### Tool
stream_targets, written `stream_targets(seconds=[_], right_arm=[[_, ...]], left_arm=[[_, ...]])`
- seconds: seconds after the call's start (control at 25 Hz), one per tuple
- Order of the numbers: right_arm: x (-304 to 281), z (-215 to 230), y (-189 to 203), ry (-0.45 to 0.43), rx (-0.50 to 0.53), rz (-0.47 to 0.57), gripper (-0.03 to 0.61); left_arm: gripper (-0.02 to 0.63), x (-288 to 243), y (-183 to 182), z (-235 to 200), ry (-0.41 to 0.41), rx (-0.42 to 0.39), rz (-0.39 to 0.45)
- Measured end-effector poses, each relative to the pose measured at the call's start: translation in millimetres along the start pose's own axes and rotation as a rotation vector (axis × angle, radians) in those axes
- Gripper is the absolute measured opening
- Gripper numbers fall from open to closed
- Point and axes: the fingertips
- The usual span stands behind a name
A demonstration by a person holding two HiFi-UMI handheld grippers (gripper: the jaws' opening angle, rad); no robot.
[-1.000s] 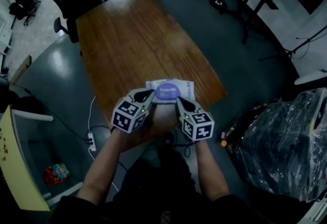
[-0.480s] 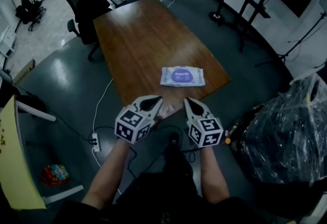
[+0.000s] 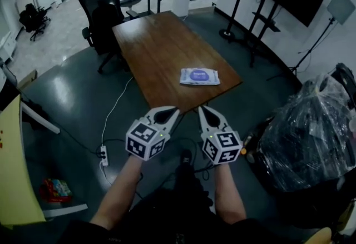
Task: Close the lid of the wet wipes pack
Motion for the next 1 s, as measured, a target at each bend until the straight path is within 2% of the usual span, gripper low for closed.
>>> stream_targets(seconds=[0.16,0.36,1.0], right_arm=[[22.6,-26.8,-28.0,-0.031,0.013,0.068,0.009],[37.6,-45.9,-57.1,-0.075,0.023,0.128,0.008],[40.5,-45.1,-68.9,-0.089,0.022,0.148,0.008]], left_arm=[[0.002,20.8,-26.9,15.1,-0.001,-0.009,0.062],[0.002,28.7,-48.8,23.0,-0.008,-0.03,0.09],[0.002,20.8,-55.6,26.8,0.005,-0.04,0.099]])
Point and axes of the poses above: the fingertips, and each gripper's own axes: x backward along the fingers, z to its right, y out of its underside, and after that the axes turned 10 degrees about -x, right-handed
